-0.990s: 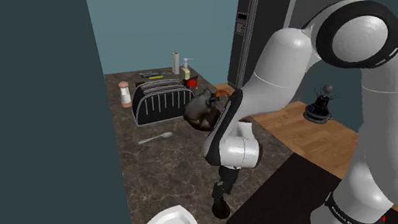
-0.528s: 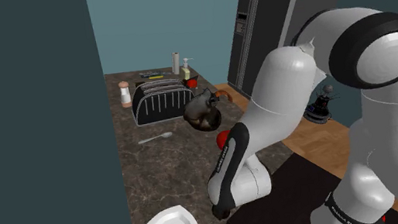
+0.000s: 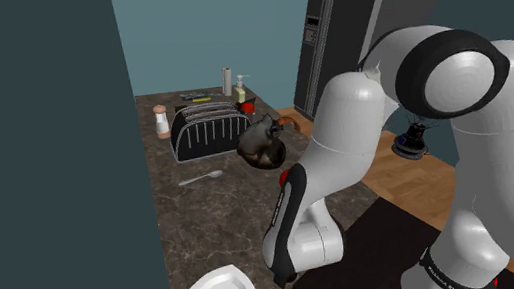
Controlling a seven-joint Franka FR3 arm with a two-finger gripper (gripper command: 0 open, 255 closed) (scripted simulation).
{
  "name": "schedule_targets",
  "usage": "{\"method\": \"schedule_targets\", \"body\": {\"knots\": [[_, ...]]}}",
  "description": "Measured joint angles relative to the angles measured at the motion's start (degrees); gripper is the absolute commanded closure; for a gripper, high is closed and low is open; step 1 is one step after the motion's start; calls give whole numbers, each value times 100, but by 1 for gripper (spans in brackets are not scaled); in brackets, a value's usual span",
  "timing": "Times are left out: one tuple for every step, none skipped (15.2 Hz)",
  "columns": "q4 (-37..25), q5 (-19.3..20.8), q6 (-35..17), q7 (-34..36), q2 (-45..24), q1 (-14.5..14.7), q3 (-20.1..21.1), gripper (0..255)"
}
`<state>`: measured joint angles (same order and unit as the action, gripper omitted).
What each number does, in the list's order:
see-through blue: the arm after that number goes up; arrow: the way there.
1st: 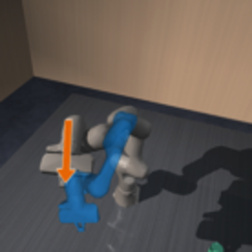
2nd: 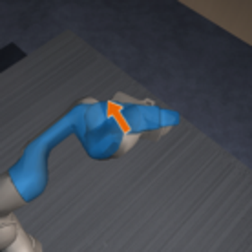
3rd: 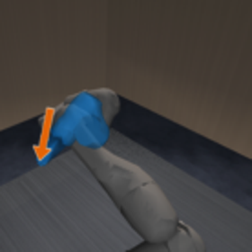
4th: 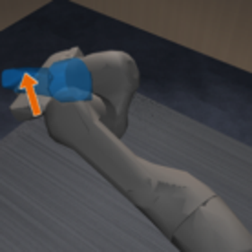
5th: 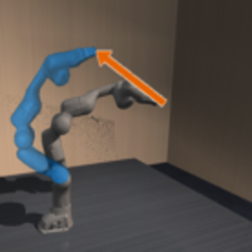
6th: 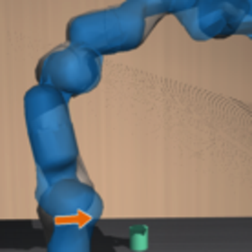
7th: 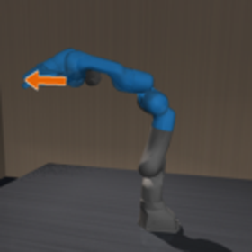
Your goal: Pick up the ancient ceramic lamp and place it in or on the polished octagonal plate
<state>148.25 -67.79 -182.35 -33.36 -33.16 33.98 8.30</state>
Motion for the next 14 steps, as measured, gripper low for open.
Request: {"method": "schedule_targets", "body": {"knots": [[-1, -3, -4, -4, -2, -6, 6, 0], [-1, -3, -4, -4, -2, -6, 6, 0], [-1, -3, -4, -4, -2, -6, 6, 255], [2, -4, -4, -4, 0, -6, 6, 255], [3, -4, -3, -4, -1, -5, 6, 255], [3, -5, -3, -5, -2, -6, 7, 255], [4, -5, -2, -4, -2, -5, 7, 255], [4, -6, -3, -5, -2, -6, 8, 255], [4, -5, -2, -4, -2, -5, 7, 255], [5, -3, 0, -2, -1, -2, 4, 255], [5, -3, 1, 0, -1, 0, 3, 255], [5, -3, 1, -2, -2, -2, 4, 255], [5, -7, -3, -5, -3, -5, 9, 255], [45, 32, 44, 48, 63, 66, -63, 255]]}}
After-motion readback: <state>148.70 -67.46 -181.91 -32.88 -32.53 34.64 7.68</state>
